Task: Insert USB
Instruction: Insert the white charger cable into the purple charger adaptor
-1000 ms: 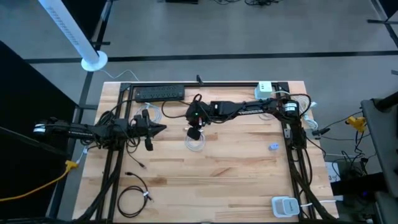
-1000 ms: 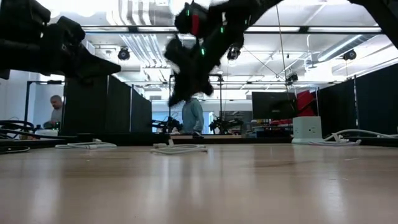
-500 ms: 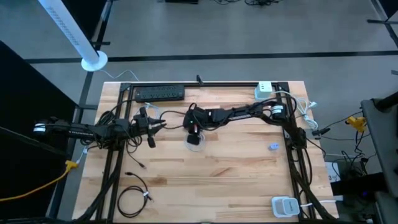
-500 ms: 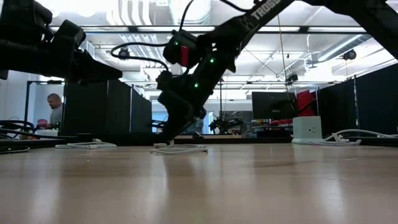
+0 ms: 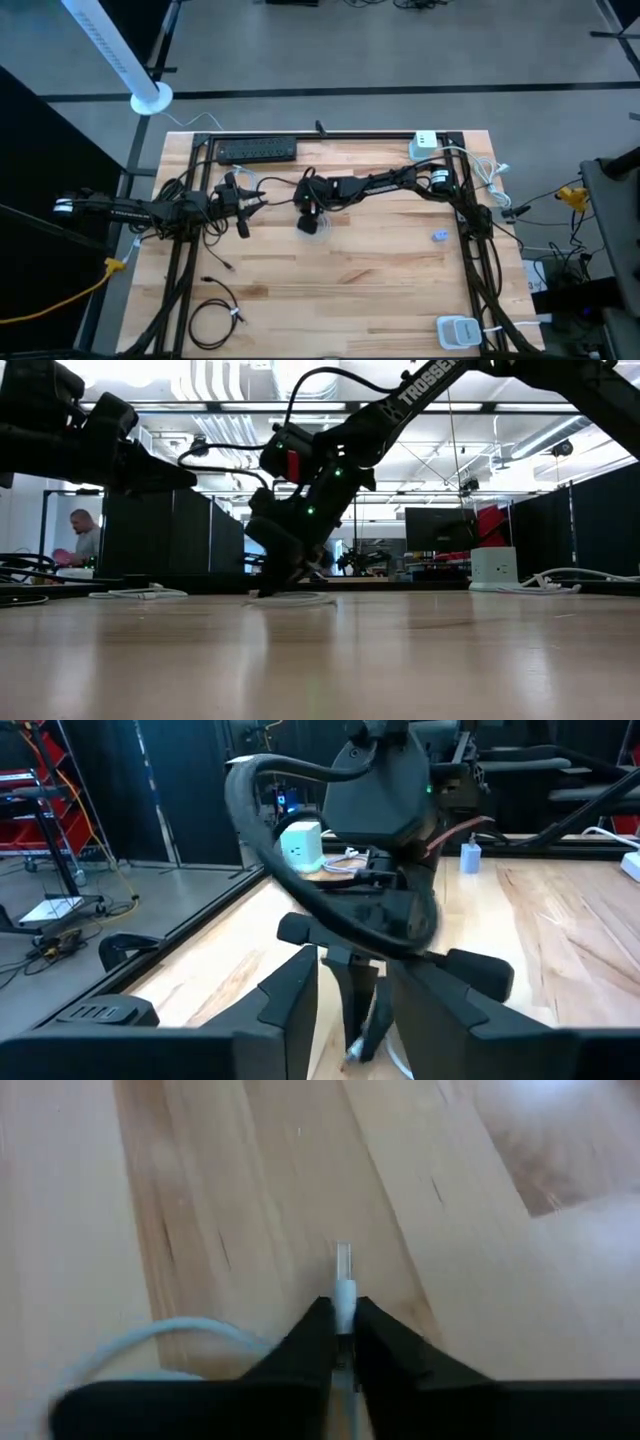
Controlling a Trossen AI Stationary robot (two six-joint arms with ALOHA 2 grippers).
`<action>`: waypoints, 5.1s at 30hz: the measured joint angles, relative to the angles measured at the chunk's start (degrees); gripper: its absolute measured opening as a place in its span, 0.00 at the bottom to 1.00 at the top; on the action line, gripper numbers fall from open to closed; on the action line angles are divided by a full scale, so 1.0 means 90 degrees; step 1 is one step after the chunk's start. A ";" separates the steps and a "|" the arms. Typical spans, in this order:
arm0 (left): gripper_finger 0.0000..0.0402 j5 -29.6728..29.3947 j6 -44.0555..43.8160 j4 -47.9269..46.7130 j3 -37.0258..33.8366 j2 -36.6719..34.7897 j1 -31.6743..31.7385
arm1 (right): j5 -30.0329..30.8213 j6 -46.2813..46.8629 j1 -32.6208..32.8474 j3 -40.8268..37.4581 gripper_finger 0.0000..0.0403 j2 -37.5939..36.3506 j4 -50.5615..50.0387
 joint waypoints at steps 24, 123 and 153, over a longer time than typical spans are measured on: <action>0.29 0.0609 0.0651 0.0402 0.1685 0.0787 -0.0002 | -0.0067 -0.0817 0.0210 0.0143 0.03 -0.2683 -0.0541; 0.00 0.1852 0.0236 0.0483 0.4954 0.3158 0.0034 | -0.0429 -0.0714 0.0665 0.0150 0.03 -0.3624 0.2950; 0.00 0.1171 0.0457 -0.4244 0.5107 0.2627 0.0051 | 0.0124 -0.0876 0.0640 0.0148 0.48 -0.3537 0.1122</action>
